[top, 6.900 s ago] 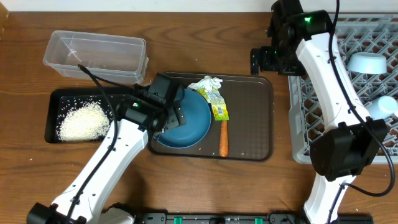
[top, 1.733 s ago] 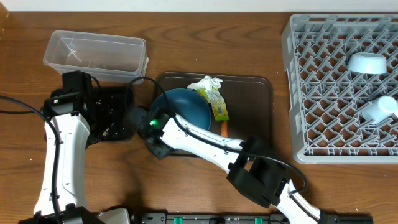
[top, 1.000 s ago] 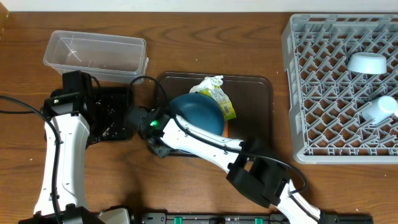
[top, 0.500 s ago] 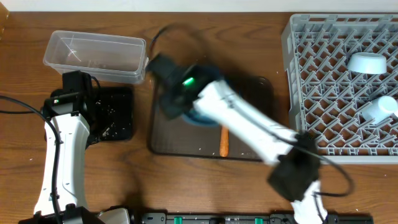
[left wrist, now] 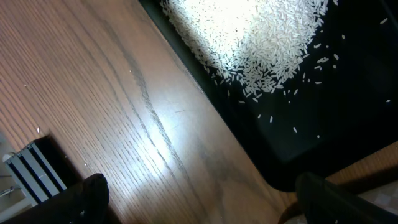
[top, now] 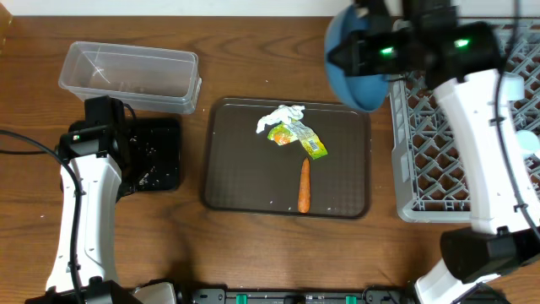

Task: Sort waste into correct bins and load items into the dishwasher rack
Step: 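Lift the blue bowl and carry it to the dish rack, then lower the blue bowl into the back of the rack and release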

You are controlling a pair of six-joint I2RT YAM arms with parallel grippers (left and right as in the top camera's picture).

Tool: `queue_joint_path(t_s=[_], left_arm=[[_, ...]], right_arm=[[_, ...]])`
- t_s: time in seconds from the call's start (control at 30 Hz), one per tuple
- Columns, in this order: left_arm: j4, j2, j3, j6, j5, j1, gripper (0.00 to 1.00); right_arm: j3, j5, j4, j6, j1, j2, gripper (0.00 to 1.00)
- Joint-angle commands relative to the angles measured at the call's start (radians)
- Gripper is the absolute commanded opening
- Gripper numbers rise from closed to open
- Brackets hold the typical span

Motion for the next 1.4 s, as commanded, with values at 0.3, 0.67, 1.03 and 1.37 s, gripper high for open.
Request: queue_joint_path(t_s=[0.3,0.67,1.03,1.37], left_arm=[[-0.003,0.000,0.014,-0.016,-0.013,0.005,0.99],[-0.003,0.000,0.014,-0.016,-0.013,0.005,0.99],[-0.003,0.000,0.014,-0.016,-0.013,0.005,0.99],[-0.003,0.000,0.014,-0.016,-0.013,0.005,0.99]], right_arm=[[0.012,-0.260,-0.013,-0.174,-0.160,0.010,0.01],[0.006,-0.185,-0.012,-0.173,-0.219,0.047,0.01],[0.006,-0.207,0.061,-0.059,-0.360,0.092,0.01],[0.000,-0.416,0.134,-0.159,-0.429,0.135,0.01]])
